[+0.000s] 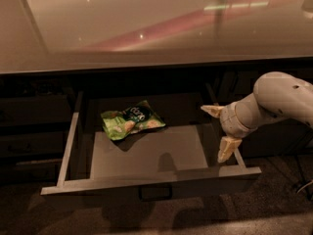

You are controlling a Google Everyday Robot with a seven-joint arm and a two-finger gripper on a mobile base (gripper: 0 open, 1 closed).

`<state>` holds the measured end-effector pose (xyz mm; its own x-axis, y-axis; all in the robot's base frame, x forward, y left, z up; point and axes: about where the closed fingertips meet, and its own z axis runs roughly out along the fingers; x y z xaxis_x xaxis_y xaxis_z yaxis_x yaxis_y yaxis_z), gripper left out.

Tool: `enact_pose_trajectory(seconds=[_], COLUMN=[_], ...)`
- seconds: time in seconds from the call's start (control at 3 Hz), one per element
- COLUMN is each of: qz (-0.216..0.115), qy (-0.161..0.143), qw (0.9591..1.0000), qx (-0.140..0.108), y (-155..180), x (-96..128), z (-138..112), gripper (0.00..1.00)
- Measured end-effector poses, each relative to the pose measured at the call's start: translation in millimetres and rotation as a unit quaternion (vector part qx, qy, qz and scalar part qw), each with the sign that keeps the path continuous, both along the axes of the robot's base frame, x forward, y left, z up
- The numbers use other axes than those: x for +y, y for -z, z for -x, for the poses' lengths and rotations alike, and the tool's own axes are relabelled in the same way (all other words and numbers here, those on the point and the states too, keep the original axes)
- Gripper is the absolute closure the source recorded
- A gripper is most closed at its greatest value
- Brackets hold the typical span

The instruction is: Open top drawer

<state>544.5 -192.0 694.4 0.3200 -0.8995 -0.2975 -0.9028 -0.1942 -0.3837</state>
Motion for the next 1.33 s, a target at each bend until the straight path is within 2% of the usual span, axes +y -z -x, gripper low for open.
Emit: enact_pose_trajectory(seconds=[0.33,0.67,1.0,1.33], qz=[-0.004,-0.021,-0.036,-0.042], qy=[-0.003,-0.015,-0.026,-0.021], qw=[1.0,0.9997,0.999,0.9989], qx=[-0.001,-0.005,-0.007,-0.002], y=[0.8,3.8,13.9,34.6], x=[-0.1,-0.7,-2.1,-25.4], z=[4.7,27.7,63.0,126.8], gripper=[0.0,0.0,0.0,0.0])
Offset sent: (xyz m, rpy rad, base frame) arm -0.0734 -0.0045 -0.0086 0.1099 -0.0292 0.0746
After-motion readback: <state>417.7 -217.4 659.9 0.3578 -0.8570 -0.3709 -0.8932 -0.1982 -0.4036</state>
